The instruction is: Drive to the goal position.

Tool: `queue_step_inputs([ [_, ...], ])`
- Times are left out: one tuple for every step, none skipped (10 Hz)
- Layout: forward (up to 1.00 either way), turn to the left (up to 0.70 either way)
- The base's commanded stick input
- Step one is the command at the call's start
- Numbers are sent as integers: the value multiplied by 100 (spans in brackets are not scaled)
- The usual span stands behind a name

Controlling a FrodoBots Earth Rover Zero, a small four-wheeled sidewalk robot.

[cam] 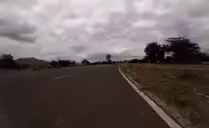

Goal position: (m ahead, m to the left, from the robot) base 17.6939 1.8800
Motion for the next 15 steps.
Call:
queue_step_inputs([
  [50,0],
  [50,0],
  [50,0],
  [50,0],
  [50,-1],
  [50,-23],
  [50,-45],
  [50,-50],
  [50,-50],
  [50,0],
  [50,0],
  [50,0],
  [50,0],
  [50,0],
  [50,0],
])
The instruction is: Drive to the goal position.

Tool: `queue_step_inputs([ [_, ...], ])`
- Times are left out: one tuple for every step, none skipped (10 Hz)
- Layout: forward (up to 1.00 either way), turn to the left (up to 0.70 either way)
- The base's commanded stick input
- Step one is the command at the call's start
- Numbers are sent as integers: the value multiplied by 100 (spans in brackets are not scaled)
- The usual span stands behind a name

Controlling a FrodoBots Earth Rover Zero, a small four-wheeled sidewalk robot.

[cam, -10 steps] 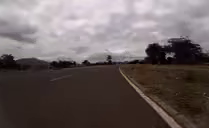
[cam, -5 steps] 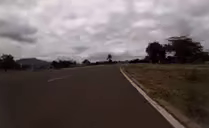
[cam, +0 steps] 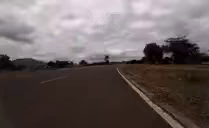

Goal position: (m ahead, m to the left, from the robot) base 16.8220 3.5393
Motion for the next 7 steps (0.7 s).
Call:
queue_step_inputs([
  [50,0],
  [50,0],
  [50,0],
  [50,0],
  [50,0],
  [50,0],
  [50,0],
])
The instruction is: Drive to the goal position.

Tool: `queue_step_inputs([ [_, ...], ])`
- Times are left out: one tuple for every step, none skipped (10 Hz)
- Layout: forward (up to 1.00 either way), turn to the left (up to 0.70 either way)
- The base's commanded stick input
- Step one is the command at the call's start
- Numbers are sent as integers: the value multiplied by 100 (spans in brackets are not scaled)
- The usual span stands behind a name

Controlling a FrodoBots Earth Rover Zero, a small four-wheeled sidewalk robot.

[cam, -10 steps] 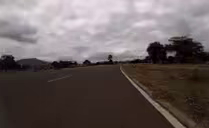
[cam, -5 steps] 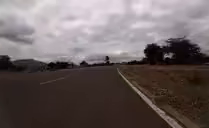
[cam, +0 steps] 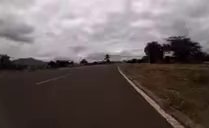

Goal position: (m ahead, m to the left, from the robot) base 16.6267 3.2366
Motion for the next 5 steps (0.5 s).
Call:
queue_step_inputs([
  [50,0],
  [50,-6],
  [50,-30],
  [50,-50],
  [50,-50],
])
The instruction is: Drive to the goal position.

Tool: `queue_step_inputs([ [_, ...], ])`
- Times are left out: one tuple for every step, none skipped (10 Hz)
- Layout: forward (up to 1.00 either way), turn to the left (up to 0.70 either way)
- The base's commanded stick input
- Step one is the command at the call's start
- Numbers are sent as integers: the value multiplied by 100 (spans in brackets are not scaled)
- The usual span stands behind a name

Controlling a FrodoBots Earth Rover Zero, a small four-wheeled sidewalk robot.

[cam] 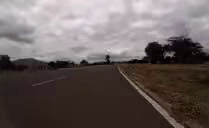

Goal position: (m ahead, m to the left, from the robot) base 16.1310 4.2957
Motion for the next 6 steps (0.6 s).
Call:
queue_step_inputs([
  [50,-50],
  [50,-50],
  [50,-50],
  [50,-33],
  [50,-14],
  [50,0],
])
